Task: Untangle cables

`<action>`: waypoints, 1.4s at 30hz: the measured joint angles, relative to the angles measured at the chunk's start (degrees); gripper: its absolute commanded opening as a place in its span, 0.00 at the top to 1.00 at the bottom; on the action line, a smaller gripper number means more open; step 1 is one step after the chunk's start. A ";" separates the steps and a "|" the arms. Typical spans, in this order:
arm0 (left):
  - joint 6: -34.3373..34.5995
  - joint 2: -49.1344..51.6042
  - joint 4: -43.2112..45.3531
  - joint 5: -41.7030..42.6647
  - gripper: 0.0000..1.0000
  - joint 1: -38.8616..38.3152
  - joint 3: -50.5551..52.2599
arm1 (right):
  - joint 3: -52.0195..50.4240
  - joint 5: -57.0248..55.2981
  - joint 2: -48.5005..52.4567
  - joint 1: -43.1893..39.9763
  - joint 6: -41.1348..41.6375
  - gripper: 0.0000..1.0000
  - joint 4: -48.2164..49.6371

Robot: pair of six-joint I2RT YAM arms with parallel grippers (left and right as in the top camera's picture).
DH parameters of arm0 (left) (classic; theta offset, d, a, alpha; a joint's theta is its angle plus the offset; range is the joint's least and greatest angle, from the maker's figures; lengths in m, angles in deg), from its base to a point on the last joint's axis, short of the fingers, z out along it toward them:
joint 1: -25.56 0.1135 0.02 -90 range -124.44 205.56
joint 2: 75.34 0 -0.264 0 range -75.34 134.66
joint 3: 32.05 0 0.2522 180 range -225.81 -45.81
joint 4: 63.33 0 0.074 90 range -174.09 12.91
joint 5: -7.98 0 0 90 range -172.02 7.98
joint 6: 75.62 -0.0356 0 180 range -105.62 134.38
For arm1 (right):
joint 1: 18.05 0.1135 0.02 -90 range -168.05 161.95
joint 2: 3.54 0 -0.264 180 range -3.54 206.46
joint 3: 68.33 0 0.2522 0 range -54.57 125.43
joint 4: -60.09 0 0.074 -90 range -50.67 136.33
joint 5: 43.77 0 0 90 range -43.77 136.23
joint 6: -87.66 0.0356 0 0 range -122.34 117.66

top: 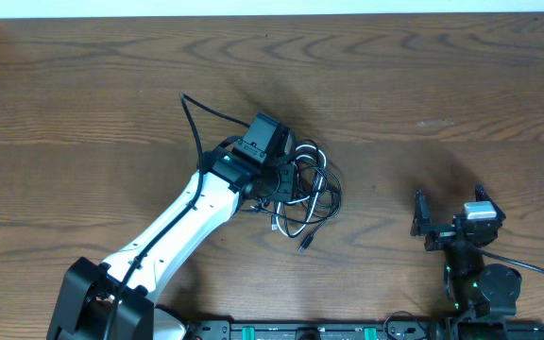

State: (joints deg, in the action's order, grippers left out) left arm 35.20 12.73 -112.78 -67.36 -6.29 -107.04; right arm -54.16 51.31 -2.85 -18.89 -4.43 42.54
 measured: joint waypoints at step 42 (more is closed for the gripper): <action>-1.18 0.00 -0.07 8.59 0.91 0.00 0.00 | 0.00 2.97 0.00 0.00 18.27 0.01 0.24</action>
State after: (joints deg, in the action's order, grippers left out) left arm 34.02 12.73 -112.84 -58.77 -6.29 -107.04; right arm -54.16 54.28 -2.85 -18.89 13.85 42.78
